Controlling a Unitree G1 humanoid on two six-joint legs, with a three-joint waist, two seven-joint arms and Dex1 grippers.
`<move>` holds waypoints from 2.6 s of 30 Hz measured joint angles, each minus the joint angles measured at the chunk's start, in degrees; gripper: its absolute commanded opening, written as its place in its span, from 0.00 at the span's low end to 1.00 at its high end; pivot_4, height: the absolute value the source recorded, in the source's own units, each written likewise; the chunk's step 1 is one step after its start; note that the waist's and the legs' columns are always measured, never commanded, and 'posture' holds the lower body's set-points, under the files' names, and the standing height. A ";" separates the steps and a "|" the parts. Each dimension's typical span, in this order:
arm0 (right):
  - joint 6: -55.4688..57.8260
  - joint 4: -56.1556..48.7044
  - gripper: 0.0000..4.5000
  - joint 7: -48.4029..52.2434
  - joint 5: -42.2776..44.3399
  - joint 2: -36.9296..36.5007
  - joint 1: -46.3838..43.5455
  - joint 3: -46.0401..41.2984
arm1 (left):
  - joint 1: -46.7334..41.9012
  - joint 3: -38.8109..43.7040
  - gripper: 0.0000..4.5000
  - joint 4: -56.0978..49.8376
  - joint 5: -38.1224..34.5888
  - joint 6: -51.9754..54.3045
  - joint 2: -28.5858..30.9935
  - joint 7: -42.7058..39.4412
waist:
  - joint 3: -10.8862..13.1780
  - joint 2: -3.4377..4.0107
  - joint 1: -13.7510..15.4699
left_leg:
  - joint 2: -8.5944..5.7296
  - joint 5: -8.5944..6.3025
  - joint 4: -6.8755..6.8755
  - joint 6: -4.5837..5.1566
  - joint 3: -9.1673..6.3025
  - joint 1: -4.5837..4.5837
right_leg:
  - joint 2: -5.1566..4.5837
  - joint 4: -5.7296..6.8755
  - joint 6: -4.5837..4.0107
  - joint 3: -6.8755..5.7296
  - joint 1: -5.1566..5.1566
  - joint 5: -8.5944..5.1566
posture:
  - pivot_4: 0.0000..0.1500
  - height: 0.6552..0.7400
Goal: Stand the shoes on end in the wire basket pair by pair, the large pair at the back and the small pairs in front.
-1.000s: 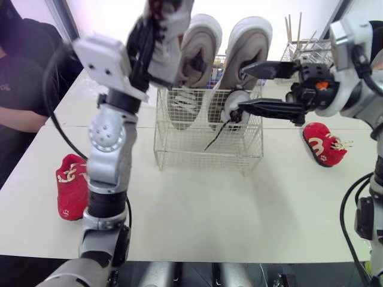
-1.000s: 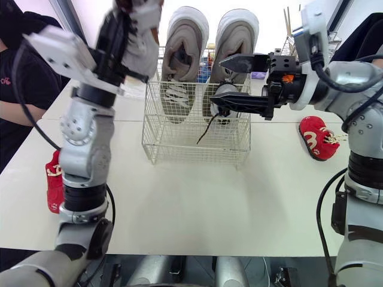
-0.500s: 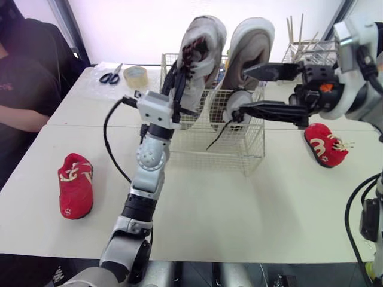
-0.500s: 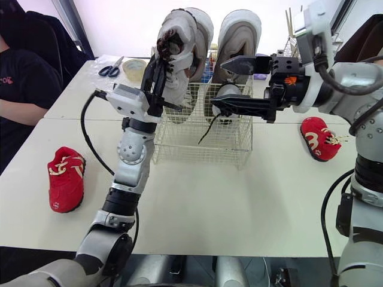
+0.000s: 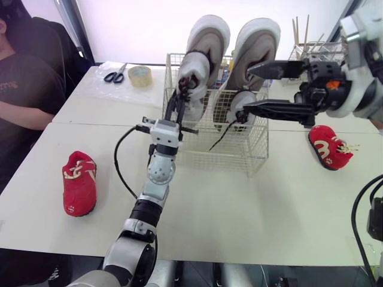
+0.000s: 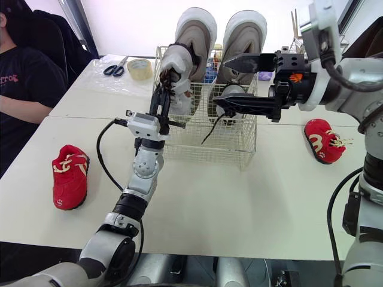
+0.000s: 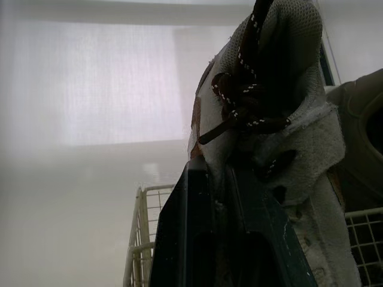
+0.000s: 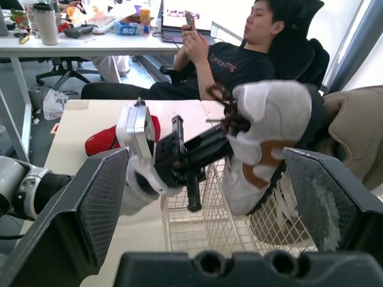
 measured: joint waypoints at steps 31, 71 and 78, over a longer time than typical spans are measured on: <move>-3.47 0.51 1.00 0.16 -0.92 2.60 0.61 0.57 | 21.72 -0.24 1.00 -34.49 -17.70 30.31 14.33 -20.69 | -1.32 1.09 -3.59 | 0.45 -0.31 -0.98 0.01 0.74 1.10 | 0.06 -0.13 -0.20 0.06 0.11 -0.09 | 1.00 1.00; -7.69 2.73 1.00 1.57 -4.54 6.15 0.86 2.70 | 14.69 11.03 1.00 -59.70 -35.61 86.42 22.44 -21.88 | -0.91 0.39 -0.39 | 0.57 -0.33 -0.81 -0.03 1.02 0.96 | 0.03 -0.31 -0.40 0.13 0.05 0.05 | 1.00 1.00; -8.07 3.08 1.00 2.03 -4.74 6.79 0.85 2.73 | 15.86 18.78 1.00 -64.24 -46.68 99.99 27.56 -21.82 | -0.81 0.25 -0.34 | 0.58 -0.33 -0.83 -0.03 1.02 0.96 | 0.03 -0.32 -0.41 0.13 0.04 0.04 | 1.00 1.00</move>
